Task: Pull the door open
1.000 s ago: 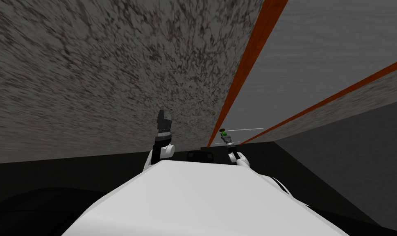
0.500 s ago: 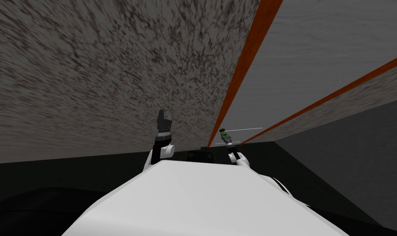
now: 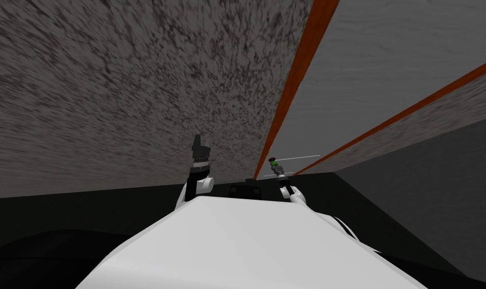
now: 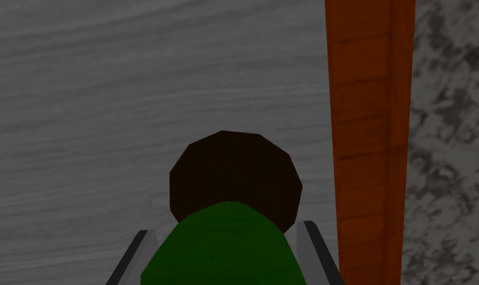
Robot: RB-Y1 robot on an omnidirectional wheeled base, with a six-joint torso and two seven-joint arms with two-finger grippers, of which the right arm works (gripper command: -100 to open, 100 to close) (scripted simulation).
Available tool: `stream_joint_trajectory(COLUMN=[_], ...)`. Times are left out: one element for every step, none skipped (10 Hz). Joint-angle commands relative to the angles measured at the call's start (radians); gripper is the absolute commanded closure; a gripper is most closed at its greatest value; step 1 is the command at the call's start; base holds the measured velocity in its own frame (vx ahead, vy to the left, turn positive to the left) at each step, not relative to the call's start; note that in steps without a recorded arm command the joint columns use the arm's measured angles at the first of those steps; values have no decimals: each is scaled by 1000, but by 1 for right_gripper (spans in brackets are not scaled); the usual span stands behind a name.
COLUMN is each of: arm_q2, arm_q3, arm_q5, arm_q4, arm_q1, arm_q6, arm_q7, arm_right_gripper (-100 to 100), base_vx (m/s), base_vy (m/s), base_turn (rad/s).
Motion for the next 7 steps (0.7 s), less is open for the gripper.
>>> stream_joint_trajectory(arm_q2=[8, 8, 8, 9, 9, 10, 10], arm_q3=[6, 6, 7, 7, 8, 8, 8], arm_q5=[2, 2, 2, 2, 2, 2, 2], arm_q4=[-3, -2, -1, 0, 1, 2, 2], arm_q1=[4, 4, 3, 2, 1, 0, 0], arm_q6=[1, 0, 0, 0, 0, 0, 0], arm_q7=[-46, -72, -97, -127, -157, -186, -199], arm_right_gripper=[100, 100, 100, 100, 100, 100, 100], base_vx=[-54, -54, -52, -55, -56, -55, -33], base_vy=[-5, -20, -19, -14, -4, -2, -4], base_turn=[-3, 10, 11, 18, 8, 8, 2])
